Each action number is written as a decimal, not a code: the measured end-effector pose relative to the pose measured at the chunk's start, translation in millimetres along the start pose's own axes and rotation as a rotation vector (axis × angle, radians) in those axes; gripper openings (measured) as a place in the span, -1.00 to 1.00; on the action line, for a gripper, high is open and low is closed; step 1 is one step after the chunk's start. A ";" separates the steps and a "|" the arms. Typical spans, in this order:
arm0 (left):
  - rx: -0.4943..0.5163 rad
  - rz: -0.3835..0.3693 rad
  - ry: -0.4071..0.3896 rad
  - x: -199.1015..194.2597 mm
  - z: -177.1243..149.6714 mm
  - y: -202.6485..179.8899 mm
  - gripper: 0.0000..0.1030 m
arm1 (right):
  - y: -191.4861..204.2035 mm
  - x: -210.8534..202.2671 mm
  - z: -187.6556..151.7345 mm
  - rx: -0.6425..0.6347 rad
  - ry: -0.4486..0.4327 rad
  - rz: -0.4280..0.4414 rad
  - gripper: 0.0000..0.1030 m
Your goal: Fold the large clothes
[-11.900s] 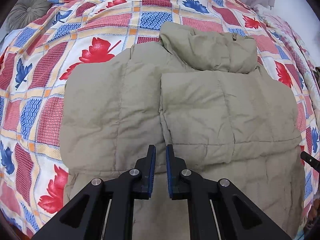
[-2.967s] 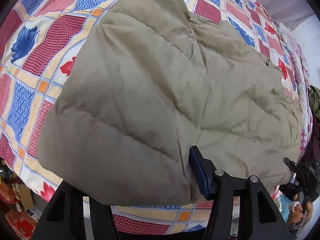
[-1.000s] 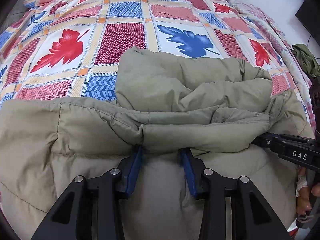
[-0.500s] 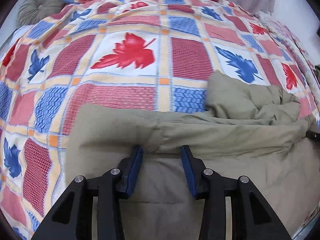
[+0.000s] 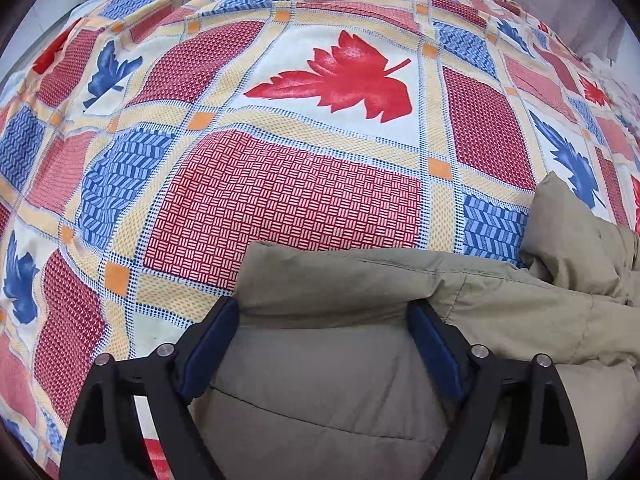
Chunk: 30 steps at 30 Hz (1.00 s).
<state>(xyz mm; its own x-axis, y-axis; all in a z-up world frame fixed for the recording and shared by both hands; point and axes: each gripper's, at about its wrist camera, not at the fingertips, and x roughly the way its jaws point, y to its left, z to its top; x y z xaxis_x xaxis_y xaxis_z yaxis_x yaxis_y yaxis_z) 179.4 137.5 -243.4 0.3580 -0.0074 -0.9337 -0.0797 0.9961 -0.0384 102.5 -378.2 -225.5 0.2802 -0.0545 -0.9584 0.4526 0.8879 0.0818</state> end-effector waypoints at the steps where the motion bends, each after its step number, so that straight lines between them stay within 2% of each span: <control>1: -0.004 -0.003 0.005 -3.1 -1.1 1.1 0.74 | 0.2 0.7 0.8 -0.004 0.003 -0.003 -0.77; 8: 0.022 0.027 0.014 -30.6 -6.9 3.2 0.74 | 8.7 -19.4 1.0 -0.045 0.000 -0.045 -0.66; 10: 0.028 0.025 0.015 -38.7 -9.3 4.8 0.98 | 9.2 -30.9 -3.1 -0.036 -0.011 -0.036 -0.58; 12: 0.032 0.023 0.008 -47.9 -12.9 6.4 1.00 | 11.0 -44.9 -8.7 -0.021 -0.030 -0.023 -0.43; 14: 0.039 0.018 0.008 -54.8 -16.0 8.3 1.00 | 15.5 -58.1 -13.1 -0.017 -0.048 -0.017 -0.38; 21: 0.045 -0.010 0.036 -76.6 -32.4 15.2 1.00 | 40.2 -92.8 -49.8 -0.043 -0.056 0.045 -0.20; 25: 0.044 -0.030 0.043 -88.9 -43.1 20.1 1.00 | 55.6 -103.0 -73.2 -0.048 -0.029 0.084 -0.18; 30: 0.053 -0.027 0.045 -99.6 -59.0 30.2 1.00 | 71.9 -111.9 -104.9 -0.046 0.013 0.131 -0.02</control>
<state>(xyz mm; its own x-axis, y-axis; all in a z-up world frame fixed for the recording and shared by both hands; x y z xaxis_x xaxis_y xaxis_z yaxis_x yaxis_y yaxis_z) 86.4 163.2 -172.6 0.3167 -0.0371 -0.9478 -0.0210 0.9987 -0.0461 14.9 -260.4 -141.0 0.3232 0.0695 -0.9438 0.3734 0.9070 0.1946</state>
